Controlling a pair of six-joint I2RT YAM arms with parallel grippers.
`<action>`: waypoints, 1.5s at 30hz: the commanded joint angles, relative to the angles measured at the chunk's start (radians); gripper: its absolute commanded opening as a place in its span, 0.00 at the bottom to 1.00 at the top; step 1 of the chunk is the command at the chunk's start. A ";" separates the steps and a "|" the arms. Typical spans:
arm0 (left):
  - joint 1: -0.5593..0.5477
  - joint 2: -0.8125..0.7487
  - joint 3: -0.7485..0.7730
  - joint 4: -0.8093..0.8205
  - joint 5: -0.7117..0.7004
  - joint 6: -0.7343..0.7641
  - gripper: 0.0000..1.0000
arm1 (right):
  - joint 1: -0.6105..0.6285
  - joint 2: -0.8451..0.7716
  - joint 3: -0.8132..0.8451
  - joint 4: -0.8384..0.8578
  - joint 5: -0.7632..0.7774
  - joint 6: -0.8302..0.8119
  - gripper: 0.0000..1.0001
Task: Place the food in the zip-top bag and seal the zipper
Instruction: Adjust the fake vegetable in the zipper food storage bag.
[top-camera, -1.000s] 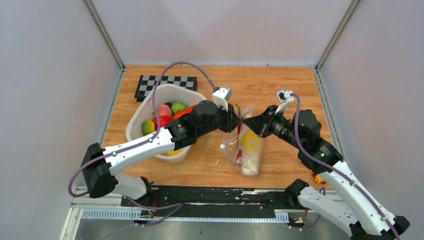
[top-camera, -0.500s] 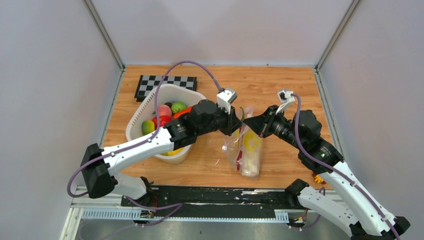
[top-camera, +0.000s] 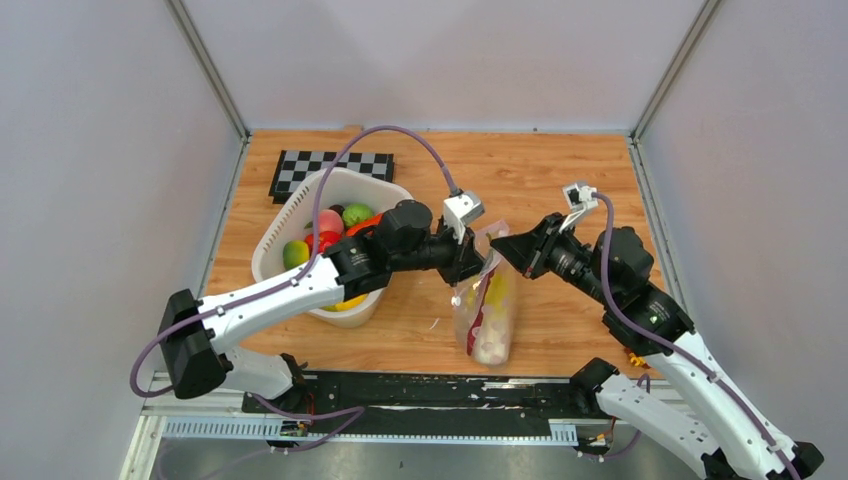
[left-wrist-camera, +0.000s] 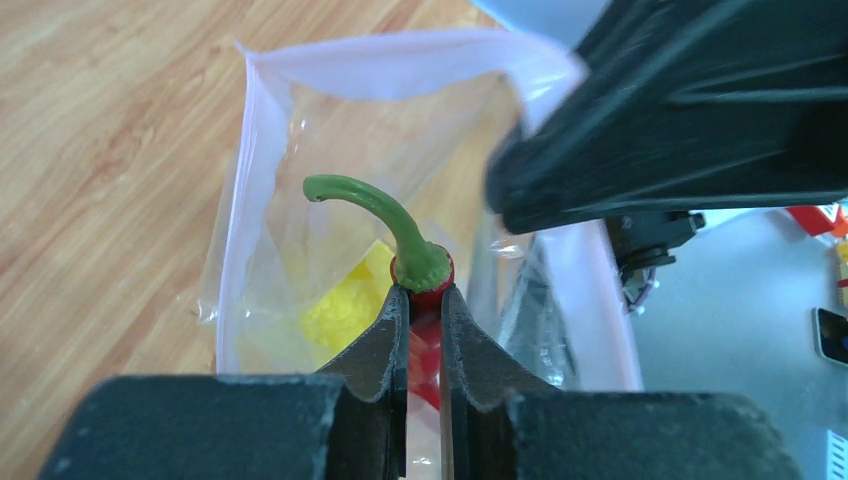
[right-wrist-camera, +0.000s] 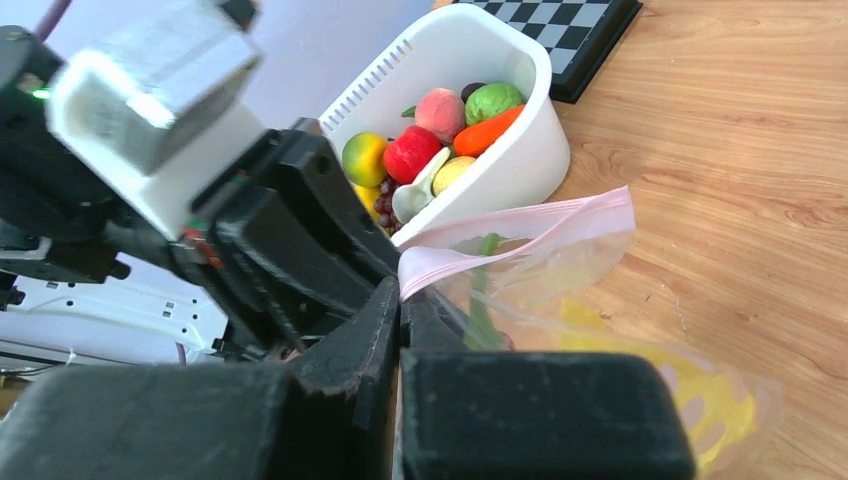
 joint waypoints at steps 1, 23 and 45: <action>-0.004 0.042 0.015 -0.056 0.002 -0.016 0.00 | 0.003 -0.050 -0.017 0.111 0.000 -0.003 0.01; -0.003 0.106 0.060 -0.050 0.047 0.046 0.44 | 0.003 -0.070 -0.046 0.119 -0.013 -0.037 0.01; 0.009 -0.170 0.092 -0.139 -0.068 0.104 0.91 | 0.003 0.006 -0.001 0.085 0.007 -0.042 0.00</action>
